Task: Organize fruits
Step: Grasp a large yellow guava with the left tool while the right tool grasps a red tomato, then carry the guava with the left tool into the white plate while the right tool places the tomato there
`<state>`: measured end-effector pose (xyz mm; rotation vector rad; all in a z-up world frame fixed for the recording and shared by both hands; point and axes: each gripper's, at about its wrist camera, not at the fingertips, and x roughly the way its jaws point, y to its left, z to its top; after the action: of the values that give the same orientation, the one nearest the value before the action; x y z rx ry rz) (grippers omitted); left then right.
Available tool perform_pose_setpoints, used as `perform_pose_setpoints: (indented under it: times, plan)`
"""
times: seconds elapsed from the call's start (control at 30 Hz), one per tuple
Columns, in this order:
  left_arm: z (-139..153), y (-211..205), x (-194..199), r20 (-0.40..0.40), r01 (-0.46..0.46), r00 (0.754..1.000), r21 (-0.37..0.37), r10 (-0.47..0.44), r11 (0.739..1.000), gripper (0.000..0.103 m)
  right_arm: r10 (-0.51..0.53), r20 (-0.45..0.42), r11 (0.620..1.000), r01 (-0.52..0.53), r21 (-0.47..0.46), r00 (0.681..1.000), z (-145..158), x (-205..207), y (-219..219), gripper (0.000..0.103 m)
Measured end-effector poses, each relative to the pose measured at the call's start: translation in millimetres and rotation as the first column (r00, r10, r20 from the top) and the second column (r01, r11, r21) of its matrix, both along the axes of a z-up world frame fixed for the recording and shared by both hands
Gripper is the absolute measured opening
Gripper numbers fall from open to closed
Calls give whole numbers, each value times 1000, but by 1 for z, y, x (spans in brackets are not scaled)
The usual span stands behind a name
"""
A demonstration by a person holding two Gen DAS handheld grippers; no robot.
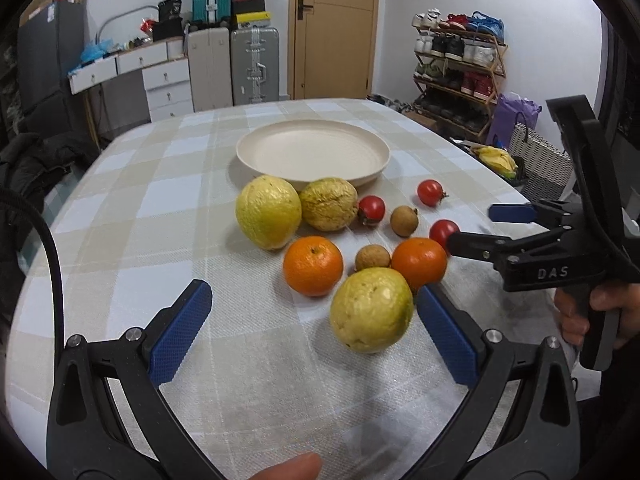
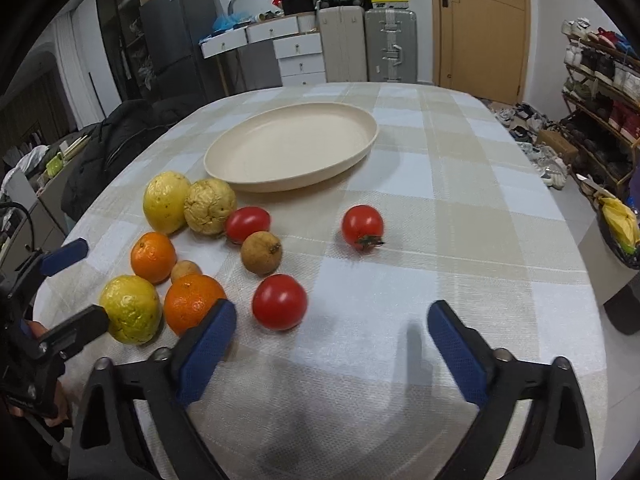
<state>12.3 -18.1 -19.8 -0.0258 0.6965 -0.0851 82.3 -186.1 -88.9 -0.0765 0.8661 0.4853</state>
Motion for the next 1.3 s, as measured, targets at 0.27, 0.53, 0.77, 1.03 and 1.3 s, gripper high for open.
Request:
perform_pose_setpoints:
  times: [0.27, 0.53, 0.77, 1.03, 1.3]
  plan:
    - [-8, -6, 7, -51, 47, 998, -9, -47, 999, 94, 64, -36, 998, -63, 14, 997, -3, 1, 12, 75]
    - [-17, -9, 14, -106, 107, 988, -71, -114, 992, 70, 78, -24, 997, -78, -16, 997, -4, 0, 21, 56]
    - [-19, -14, 18, -125, 134, 981, -122, -149, 983, 46, 102, -25, 995, -102, -11, 995, -2, -2, 23, 37]
    - [-17, -16, 17, -101, 137, 984, -113, -149, 984, 46, 116, -20, 993, -115, 20, 993, -1, -6, 20, 31]
    - [4, -7, 10, -27, 122, 992, -110, -126, 986, 46, 111, 22, 992, -112, 56, 994, 9, -9, 16, 31]
